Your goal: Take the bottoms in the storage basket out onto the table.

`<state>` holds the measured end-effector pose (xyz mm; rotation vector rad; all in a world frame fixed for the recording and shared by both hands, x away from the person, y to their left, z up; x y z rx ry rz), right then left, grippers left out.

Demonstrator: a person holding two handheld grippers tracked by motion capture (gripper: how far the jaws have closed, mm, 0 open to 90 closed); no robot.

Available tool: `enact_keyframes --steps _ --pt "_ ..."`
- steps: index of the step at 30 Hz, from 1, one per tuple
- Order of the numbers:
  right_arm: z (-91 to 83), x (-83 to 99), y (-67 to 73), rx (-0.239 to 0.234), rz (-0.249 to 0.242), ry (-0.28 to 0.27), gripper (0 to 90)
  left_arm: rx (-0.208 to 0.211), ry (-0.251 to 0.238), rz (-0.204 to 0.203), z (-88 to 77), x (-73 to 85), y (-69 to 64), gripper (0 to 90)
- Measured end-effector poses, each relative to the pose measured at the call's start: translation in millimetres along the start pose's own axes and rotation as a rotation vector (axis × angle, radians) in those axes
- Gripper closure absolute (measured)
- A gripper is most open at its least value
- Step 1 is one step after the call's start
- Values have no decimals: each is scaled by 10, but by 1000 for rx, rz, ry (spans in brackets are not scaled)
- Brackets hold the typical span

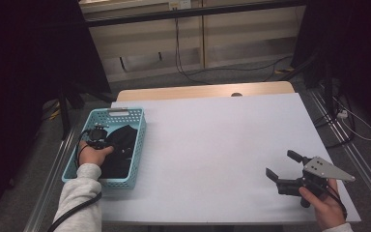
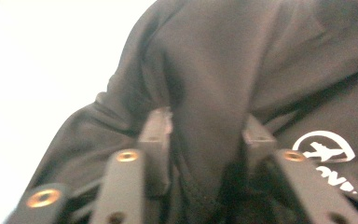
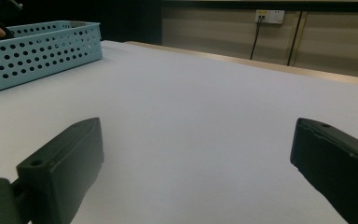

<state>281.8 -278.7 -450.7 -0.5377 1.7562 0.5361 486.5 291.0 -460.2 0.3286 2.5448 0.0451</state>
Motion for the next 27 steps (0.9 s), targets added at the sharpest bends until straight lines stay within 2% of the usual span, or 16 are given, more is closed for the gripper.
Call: enact_keyframes --steps 2,3,5,6,7,9,10,11,13,14,16,19,20,23,25,27 --pt "3 1 -1 2 -1 1 18 2 -18 -10 29 -46 -22 706" --pt "4 1 -3 2 2 1 18 18 -38 -2 68 -104 -34 717" --pt "5 2 -8 5 4 1 18 24 -35 1 79 -134 -40 724" --pt "5 3 -11 4 6 -1 18 36 -60 13 111 -208 -79 728" --pt "4 3 -13 4 7 -2 18 36 -60 13 111 -208 -79 729" --pt "3 4 -16 7 8 -1 18 55 -113 -10 121 -331 -94 730" --pt "4 6 -15 5 11 0 18 55 -113 -10 121 -331 -94 728" --pt "3 7 -15 5 12 1 18 60 -138 8 120 -394 -86 718" --pt "1 8 -15 4 8 2 18 70 -147 3 114 -414 -82 693" --pt "-2 9 -15 3 7 2 18 80 -164 -10 102 -438 -72 639" --pt "-3 13 -15 2 8 4 18 73 -180 -41 70 -455 -42 410" --pt "-4 11 -13 1 7 3 18 57 -192 -37 27 -445 -3 254" --pt "-4 11 -13 1 7 3 18 56 -195 -32 -3 -440 18 254" --pt "-3 8 -9 0 6 1 18 36 -216 -22 -95 -406 91 165" --pt "8 7 -7 -2 7 1 18 30 -229 -39 -150 -373 141 128" --pt "13 6 -7 -3 6 2 18 7 -224 -40 -185 -322 190 115"
Point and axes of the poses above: each handheld gripper's, and its own axes: z roughly forward along the jaws, x roughly out of its underside, y roughly to its left, the point moved 3 cm from there along z, roughly forward along the jaws, and after that the axes turned 9 degrees about -x, right-handed, at the moved point
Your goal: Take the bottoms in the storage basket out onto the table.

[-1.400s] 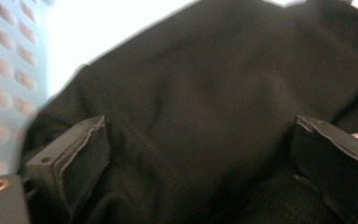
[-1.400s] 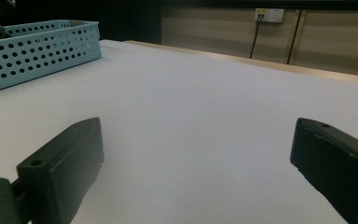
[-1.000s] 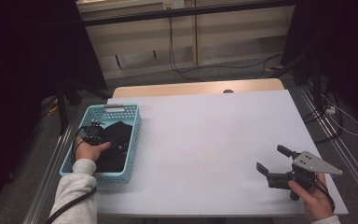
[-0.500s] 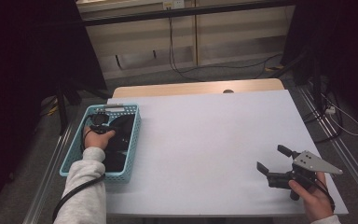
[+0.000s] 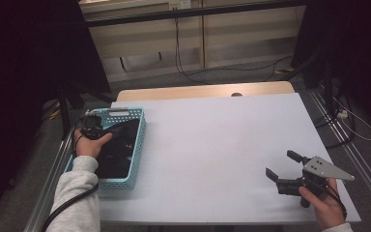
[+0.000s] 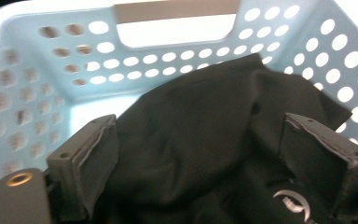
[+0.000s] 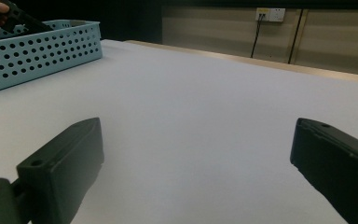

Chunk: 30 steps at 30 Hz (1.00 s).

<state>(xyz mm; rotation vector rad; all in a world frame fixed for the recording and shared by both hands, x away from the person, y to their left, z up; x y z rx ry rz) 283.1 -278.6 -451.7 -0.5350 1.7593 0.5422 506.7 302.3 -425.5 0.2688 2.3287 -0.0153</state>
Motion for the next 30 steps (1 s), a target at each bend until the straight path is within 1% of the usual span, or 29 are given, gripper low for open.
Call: enact_keyframes --steps 1,3,4,5,6,8,9,10,11,12,14,15,17,18,19,20,21,23,24,25,26,27,28,29,30 --pt "4 -1 2 0 1 1 18 -3 13 3 -14 28 14 105" --pt "13 -5 7 -4 1 1 18 6 27 10 -26 80 17 97" --pt "19 -6 8 -4 -1 1 18 -6 39 8 -30 104 18 98" --pt "26 -8 11 -6 0 0 18 -11 39 7 -27 126 15 96" --pt "32 -10 16 -9 3 0 18 -9 40 -1 -29 140 16 92" --pt "44 -11 18 -14 -3 2 18 -9 52 -2 -20 170 6 89" --pt "44 -11 18 -14 -3 2 18 -5 70 2 -10 192 3 89" --pt "47 -11 19 -15 -4 3 18 -12 85 -9 7 217 -7 89" --pt "48 -12 20 -16 -4 2 18 -10 96 -10 30 242 -19 79" --pt "49 -15 21 -18 -5 -1 18 -5 112 -1 52 268 -19 77" --pt "48 -14 24 -20 -6 1 18 -11 138 -21 119 347 -22 70" --pt "48 -14 24 -20 -6 1 18 -11 138 -21 119 347 -22 63" --pt "46 -16 25 -21 -8 -2 18 -24 166 -32 163 402 -29 55" --pt "44 -15 26 -21 -9 -2 18 -27 181 -28 174 422 -28 54" --pt "42 -15 26 -22 -9 -2 18 -34 172 -26 182 431 -32 50" --pt "38 -15 24 -20 -10 -2 18 -48 182 -28 184 432 -54 50" --pt "38 -15 24 -20 -10 -2 18 -48 182 -28 184 432 -54 54" --pt "36 -15 25 -20 -9 -2 18 -61 189 -28 186 437 -76 63" --pt "36 -14 27 -20 -10 0 18 -66 192 -35 179 434 -91 78" --pt "36 -13 30 -21 -11 1 18 -62 199 -25 162 423 -98 114" --pt "35 -14 31 -22 -12 0 18 -51 202 -26 151 412 -118 170" --pt "34 -15 33 -22 -12 -1 18 -25 198 -32 140 399 -145 252" --pt "32 -14 32 -22 -12 -1 18 -13 194 -27 134 390 -162 432" --pt "31 -15 31 -20 -13 -1 18 -25 192 -29 140 383 -180 447" --pt "31 -15 31 -20 -13 -1 18 -28 193 -30 143 377 -191 447"
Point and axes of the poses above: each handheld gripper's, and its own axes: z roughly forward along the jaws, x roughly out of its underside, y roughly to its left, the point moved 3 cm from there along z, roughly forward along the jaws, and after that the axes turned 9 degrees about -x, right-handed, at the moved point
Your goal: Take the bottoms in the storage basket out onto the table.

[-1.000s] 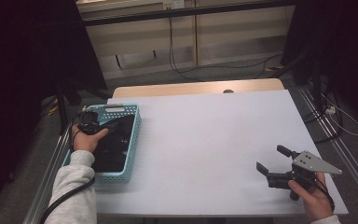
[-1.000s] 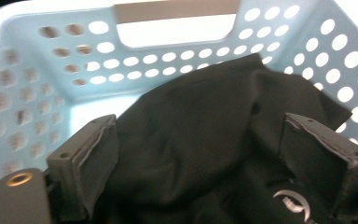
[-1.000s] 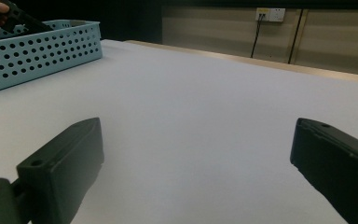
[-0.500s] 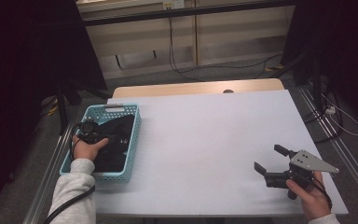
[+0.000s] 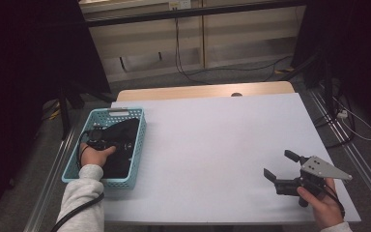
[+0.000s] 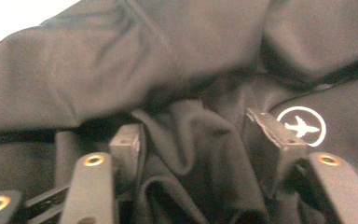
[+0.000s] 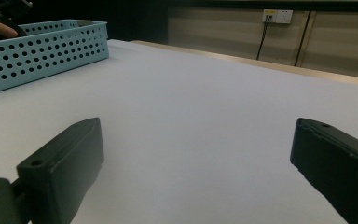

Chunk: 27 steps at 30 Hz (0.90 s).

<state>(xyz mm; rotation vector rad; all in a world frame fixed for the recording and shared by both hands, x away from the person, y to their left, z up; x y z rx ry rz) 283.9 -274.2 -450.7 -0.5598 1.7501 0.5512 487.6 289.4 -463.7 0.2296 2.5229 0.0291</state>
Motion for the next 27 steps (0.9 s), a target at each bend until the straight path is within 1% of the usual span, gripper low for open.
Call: enact_keyframes --steps 1,2,3,4,5,6,8,9,10,11,12,13,15,16,18,20,21,22,23,24,25,27 --pt "-4 0 -2 1 -1 0 18 -1 -4 -3 1 -8 -5 550" --pt "-4 0 -2 1 -1 0 18 0 -6 -3 2 -11 -7 550" --pt "-6 0 -1 0 0 0 18 14 -17 -14 12 -19 -15 656" --pt "-7 1 -2 0 -1 1 18 23 -19 -17 15 -21 -20 703" --pt "-7 1 -2 0 -1 1 18 23 -19 -17 15 -21 -20 738" --pt "-9 1 -2 0 -2 2 18 28 -14 -16 13 -27 -24 738" --pt "-10 1 -4 -1 0 0 18 55 -10 -23 20 -35 -32 790" --pt "-9 2 -6 1 1 1 18 55 -20 -47 29 -39 -35 798" --pt "-10 2 -6 1 3 1 18 65 -18 -46 25 -52 -21 804" --pt "-9 0 -6 2 4 -1 18 63 -25 -54 23 -65 -9 807" --pt "-9 0 -5 3 4 -2 18 53 -27 -59 12 -82 4 810" --pt "-9 0 -5 3 4 -2 18 51 -39 -68 -7 -111 23 813" --pt "-9 0 -6 3 5 -2 18 68 -76 -88 -76 -196 46 818" --pt "-8 0 -9 3 6 -3 18 72 -92 -77 -114 -245 55 818" --pt "-7 1 -13 4 7 -1 18 86 -106 -62 -169 -333 46 819" --pt "-5 1 -14 3 6 -1 18 98 -133 -70 -198 -413 11 818" --pt "-4 1 -12 4 5 -1 18 107 -137 -62 -218 -451 -6 819" --pt "-3 0 -11 2 3 -2 18 114 -149 -55 -235 -490 -39 819" --pt "-2 -1 -9 2 3 -2 18 123 -150 -39 -259 -527 -74 818" --pt "-2 1 -11 2 3 -2 18 126 -168 -39 -279 -568 -117 819" --pt "-2 1 -11 2 3 -2 18 128 -173 -30 -304 -606 -147 819" --pt "-6 1 -14 2 8 -4 18 140 -200 -28 -362 -685 -188 818"
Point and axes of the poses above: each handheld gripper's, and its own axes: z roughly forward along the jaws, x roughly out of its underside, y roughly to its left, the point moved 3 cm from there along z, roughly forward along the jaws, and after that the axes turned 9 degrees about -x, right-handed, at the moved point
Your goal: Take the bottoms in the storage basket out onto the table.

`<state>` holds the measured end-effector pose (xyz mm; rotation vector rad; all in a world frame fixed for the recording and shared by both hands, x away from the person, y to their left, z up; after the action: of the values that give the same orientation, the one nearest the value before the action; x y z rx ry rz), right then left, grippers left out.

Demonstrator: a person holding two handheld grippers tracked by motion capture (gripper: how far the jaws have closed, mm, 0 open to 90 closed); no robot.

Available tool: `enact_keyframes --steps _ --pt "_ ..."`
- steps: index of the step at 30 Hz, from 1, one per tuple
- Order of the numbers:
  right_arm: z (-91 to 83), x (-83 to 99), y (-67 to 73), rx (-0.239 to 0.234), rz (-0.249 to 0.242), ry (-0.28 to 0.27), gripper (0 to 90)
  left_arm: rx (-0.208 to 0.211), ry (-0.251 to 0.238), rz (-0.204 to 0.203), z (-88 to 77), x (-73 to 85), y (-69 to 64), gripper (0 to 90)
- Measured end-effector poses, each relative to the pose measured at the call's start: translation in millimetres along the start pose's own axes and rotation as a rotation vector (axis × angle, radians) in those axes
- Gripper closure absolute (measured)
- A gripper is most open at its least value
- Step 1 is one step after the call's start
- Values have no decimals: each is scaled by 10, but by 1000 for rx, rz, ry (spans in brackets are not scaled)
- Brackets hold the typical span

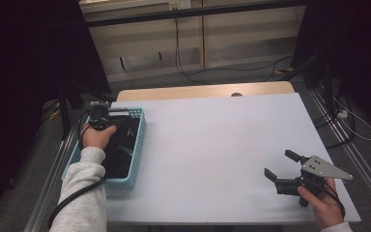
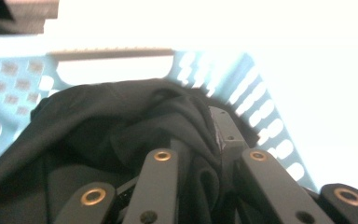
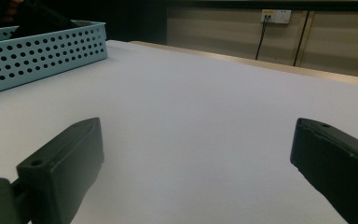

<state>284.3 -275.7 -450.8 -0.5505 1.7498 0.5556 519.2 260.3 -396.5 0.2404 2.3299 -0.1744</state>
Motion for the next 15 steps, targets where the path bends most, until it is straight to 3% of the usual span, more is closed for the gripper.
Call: enact_keyframes --steps 5,10,11,12,14,15 --pt "-4 0 3 -4 -5 1 18 41 -57 19 -102 -204 -75 815" --pt "-7 0 4 -6 -5 0 18 16 -57 34 -24 -132 -20 767" --pt "-9 0 4 -7 -5 1 18 -8 -54 32 -5 -97 13 723" --pt "-12 0 5 -5 -6 1 18 -33 -57 37 10 -67 48 618" --pt "-13 0 7 -6 -6 1 18 -42 -49 58 28 -8 108 546" --pt "-13 1 6 -6 -6 2 18 -67 -46 67 32 10 143 459"
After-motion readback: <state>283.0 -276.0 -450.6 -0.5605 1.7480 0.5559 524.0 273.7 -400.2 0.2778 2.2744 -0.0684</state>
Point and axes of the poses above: each handheld gripper's, and its own axes: z roughly forward along the jaws, x roughly out of its underside, y roughly to its left, the point moved 3 cm from there along z, roughly forward along the jaws, and after that the axes turned 9 degrees about -x, right-handed, at the moved point
